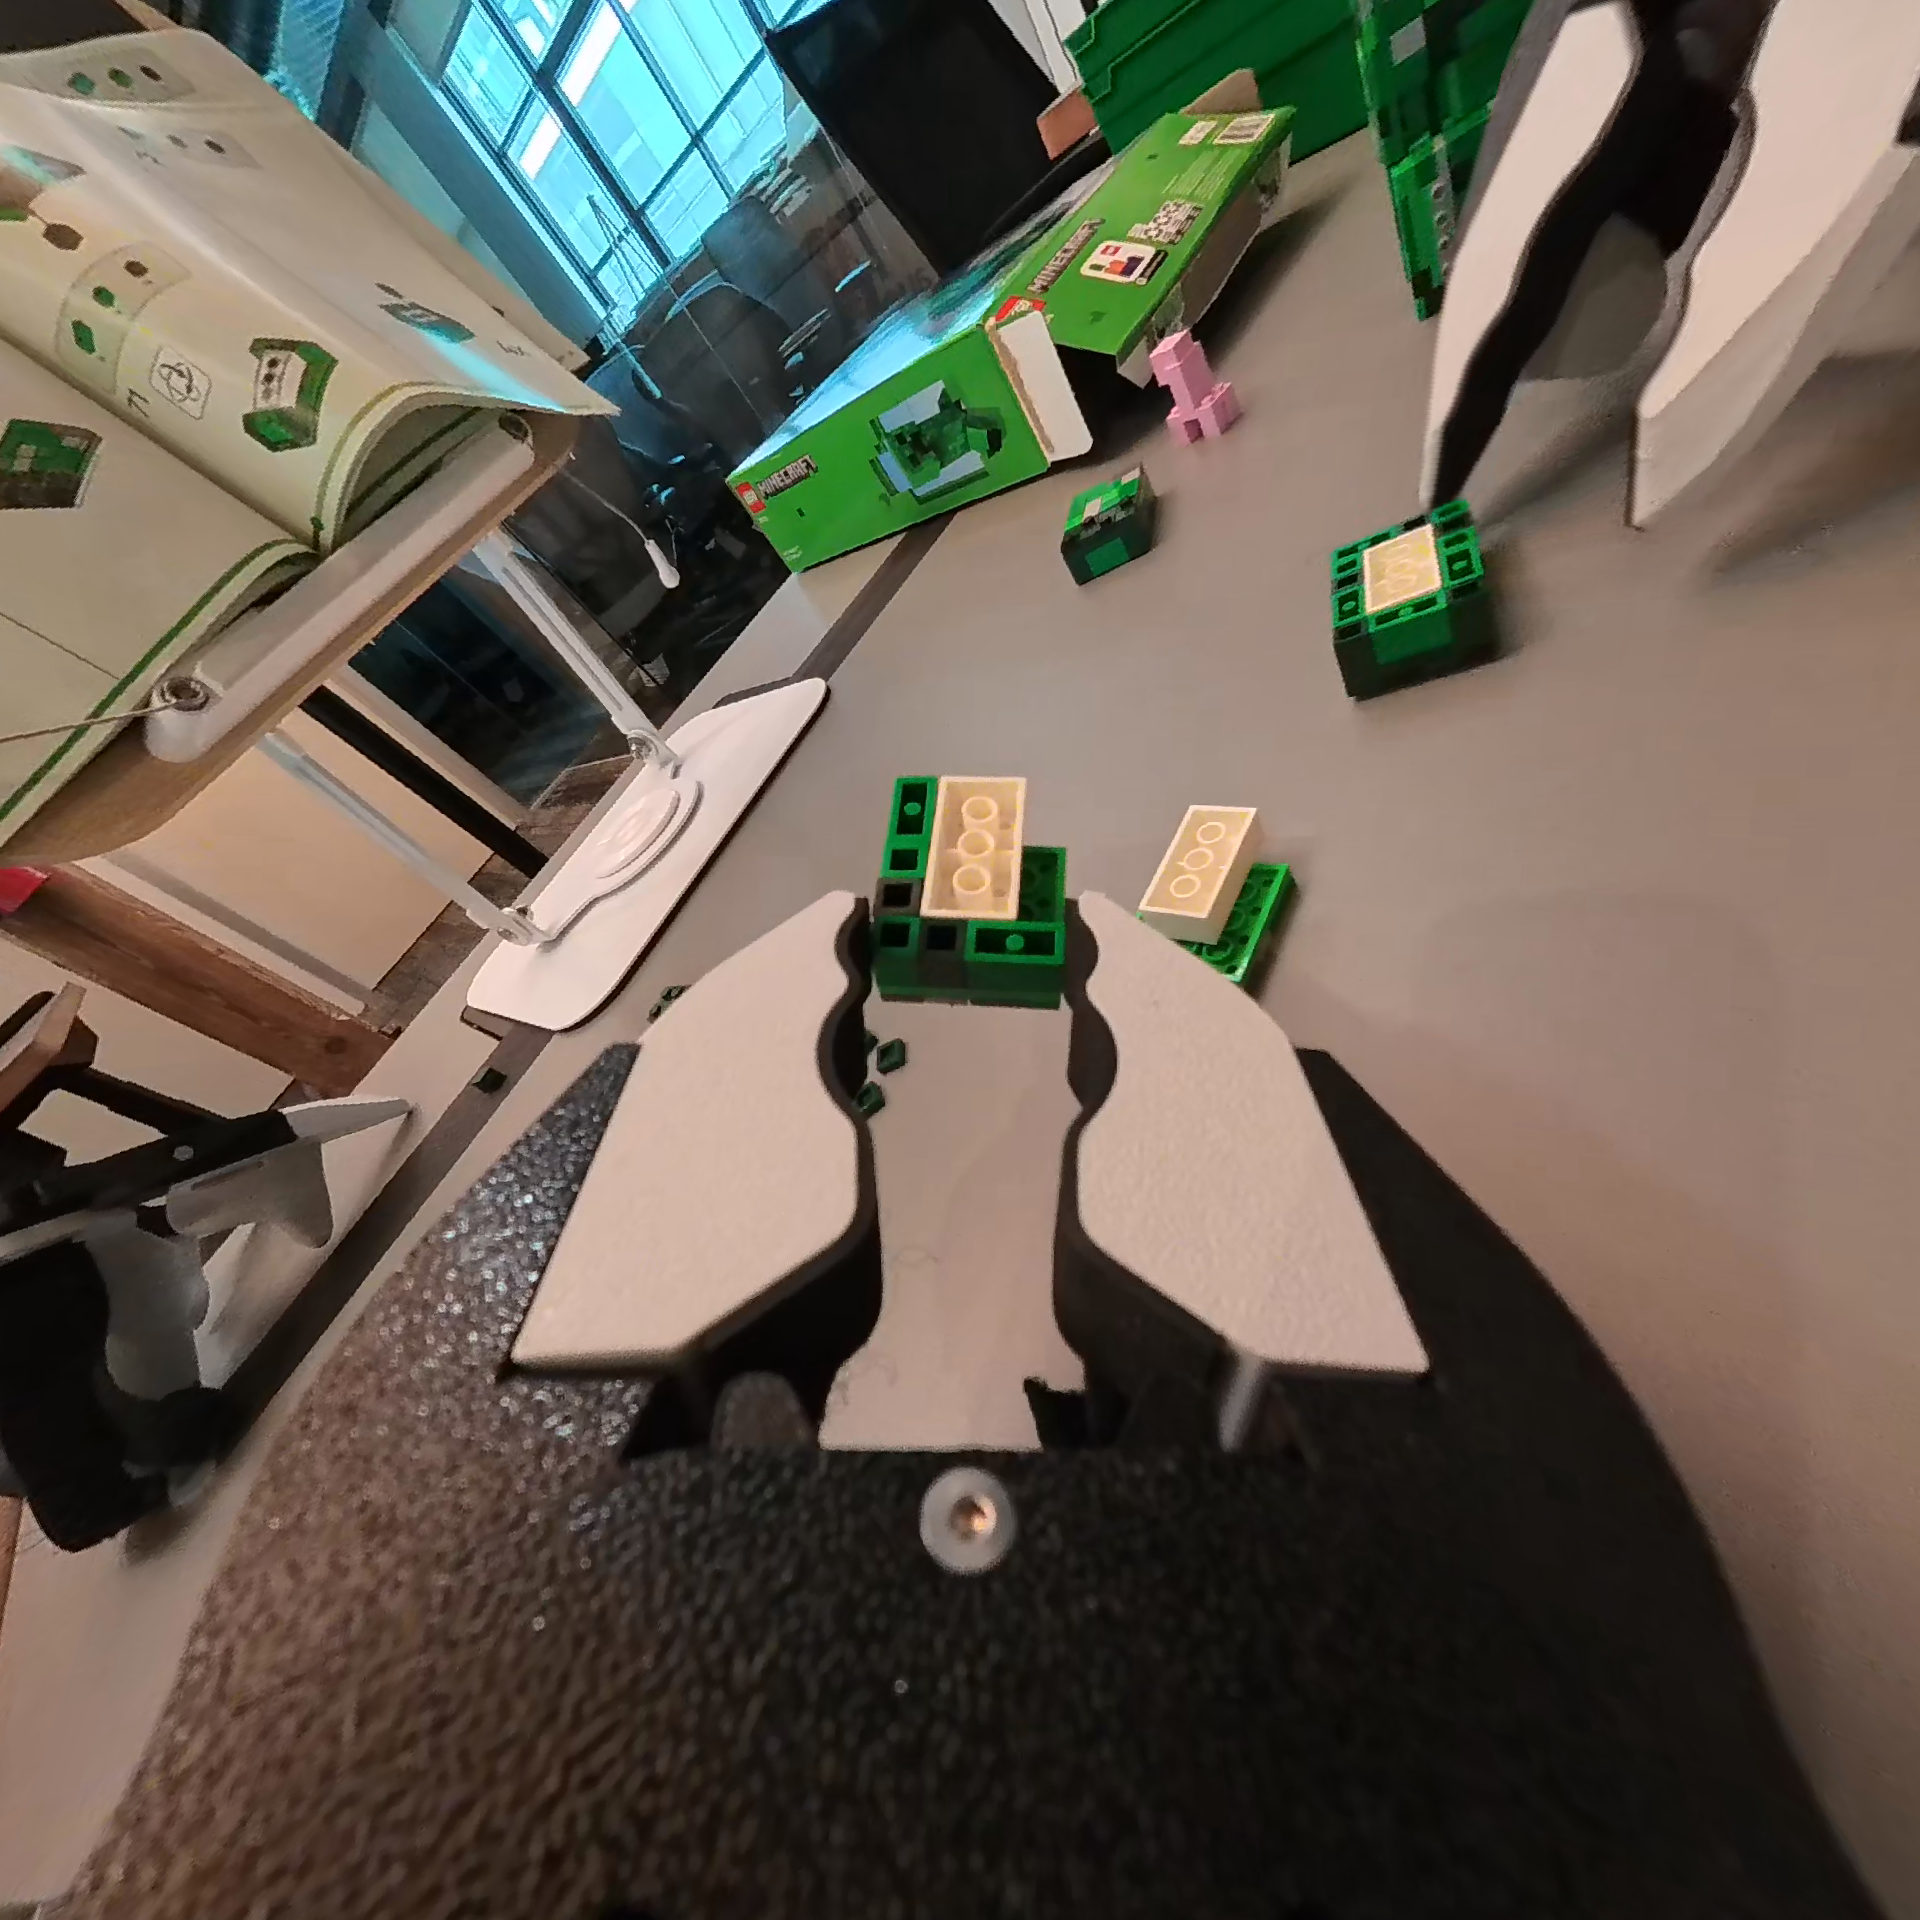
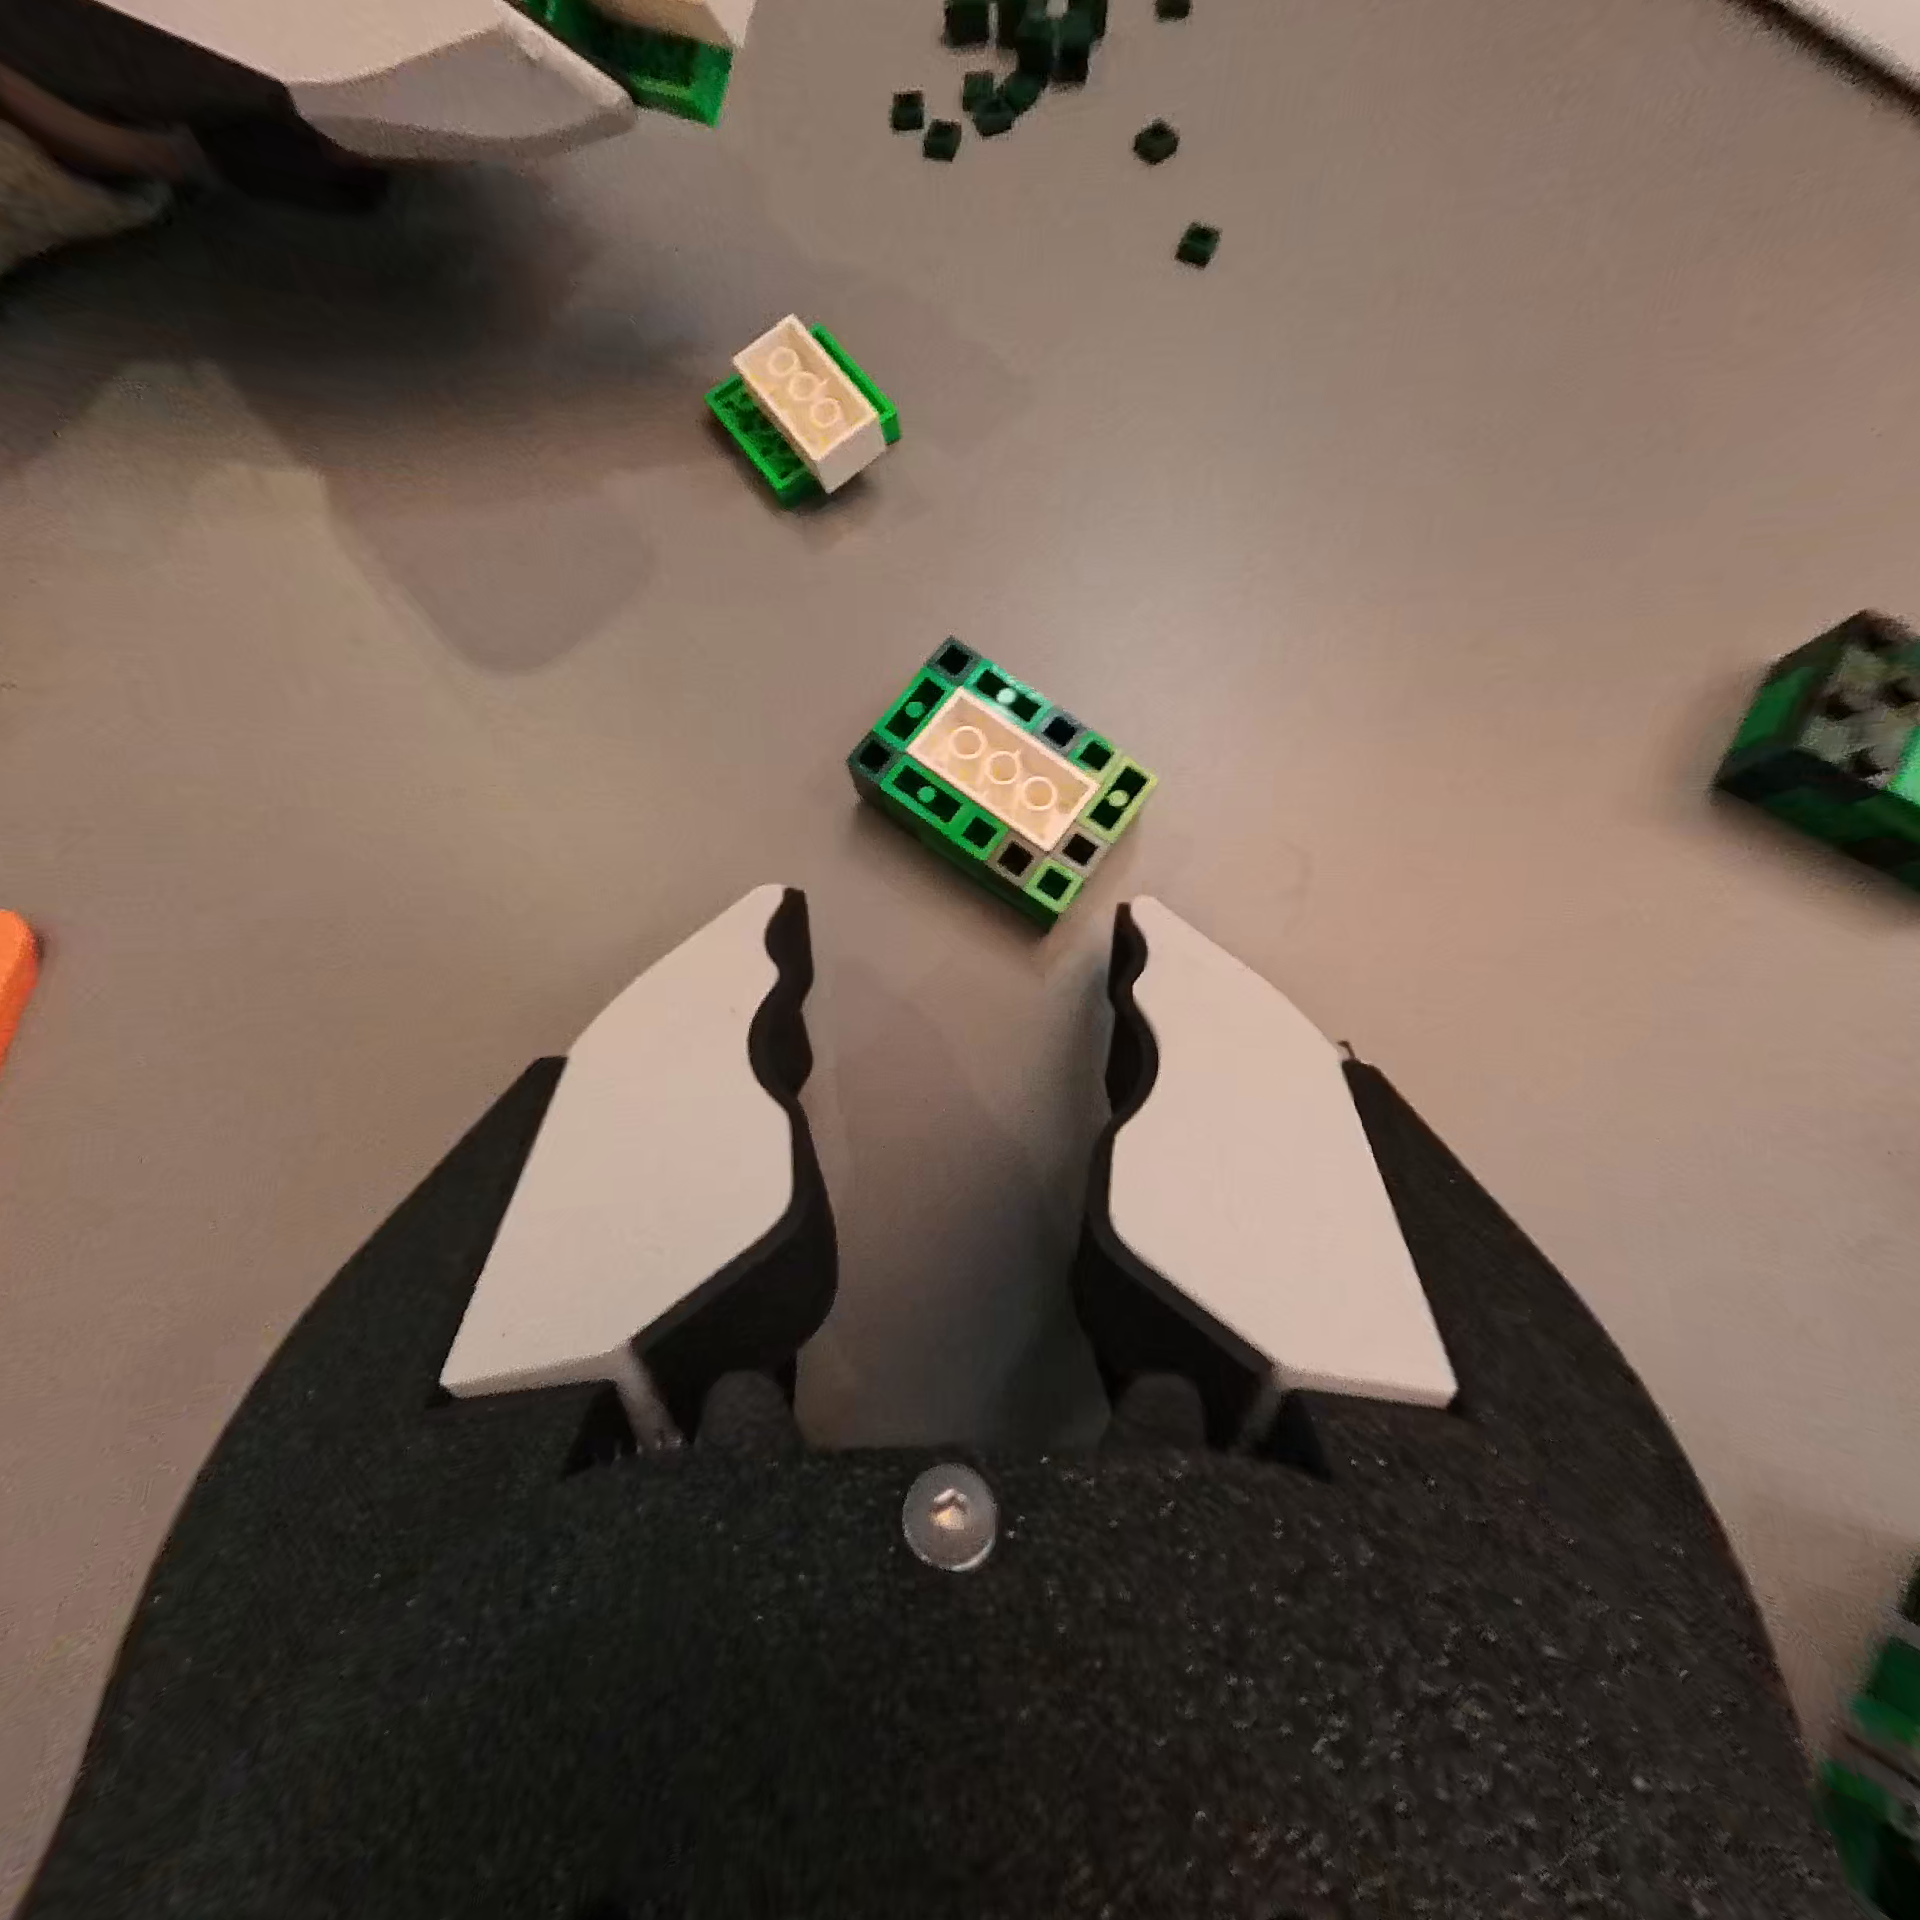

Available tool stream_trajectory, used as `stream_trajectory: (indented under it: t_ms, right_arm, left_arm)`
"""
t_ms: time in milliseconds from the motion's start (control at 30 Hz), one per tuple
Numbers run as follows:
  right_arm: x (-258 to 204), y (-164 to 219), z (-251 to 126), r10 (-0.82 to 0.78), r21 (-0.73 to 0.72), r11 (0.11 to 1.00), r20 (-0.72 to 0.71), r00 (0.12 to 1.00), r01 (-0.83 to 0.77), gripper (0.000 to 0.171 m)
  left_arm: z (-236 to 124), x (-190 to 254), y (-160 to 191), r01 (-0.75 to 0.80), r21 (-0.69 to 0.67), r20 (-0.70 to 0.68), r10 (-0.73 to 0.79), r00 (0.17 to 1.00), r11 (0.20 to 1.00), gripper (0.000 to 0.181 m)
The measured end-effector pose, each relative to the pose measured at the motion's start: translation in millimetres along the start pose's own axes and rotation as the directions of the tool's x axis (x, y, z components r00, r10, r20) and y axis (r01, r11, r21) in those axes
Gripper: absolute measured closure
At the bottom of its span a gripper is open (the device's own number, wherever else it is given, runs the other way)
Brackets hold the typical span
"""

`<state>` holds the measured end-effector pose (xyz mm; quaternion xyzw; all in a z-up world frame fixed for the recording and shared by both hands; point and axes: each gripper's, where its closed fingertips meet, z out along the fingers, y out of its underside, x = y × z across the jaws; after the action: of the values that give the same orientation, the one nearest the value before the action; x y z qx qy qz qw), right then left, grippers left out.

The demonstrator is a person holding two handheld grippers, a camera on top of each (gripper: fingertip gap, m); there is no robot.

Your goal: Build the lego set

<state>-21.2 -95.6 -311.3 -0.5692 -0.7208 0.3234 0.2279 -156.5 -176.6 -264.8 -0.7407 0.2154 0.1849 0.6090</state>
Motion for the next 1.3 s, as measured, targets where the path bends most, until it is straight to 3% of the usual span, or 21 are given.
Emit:
stream_trajectory:
  t_ms: [233,333,433,633,1300]
  right_arm:
    - [-7.3,-38.6,-7.2,-0.226,0.271,0.935,-0.042,0.973,0.229,0.116]
    - [-0.2,-62.1,-19.5,-0.259,0.45,0.837,-0.174,0.95,0.311,0.116]
    - [14.5,-73.8,-32.8,-0.191,0.565,0.747,-0.321,0.927,0.35,0.116]
    - [23.1,-77.7,-44.2,-0.152,0.588,0.715,-0.395,0.906,0.377,0.117]
    - [46.8,-75.6,-60.2,0.025,0.685,0.694,-0.331,0.943,0.222,0.125]
  left_arm:
    - [-0.6,0.1,0.0,0.002,0.0,-0.005,-0.002,1.0,1.0,0.146]
    - [-0.8,0.0,0.3,0.006,-0.002,-0.008,-0.006,1.0,1.0,0.146]
    - [-0.7,0.5,0.9,0.009,-0.007,-0.015,-0.009,1.0,1.0,0.147]
    - [-1.4,1.1,1.1,0.01,-0.009,-0.023,-0.01,1.0,1.0,0.147]
    - [-3.7,1.6,0.8,0.002,-0.005,-0.025,-0.002,1.0,1.0,0.146]
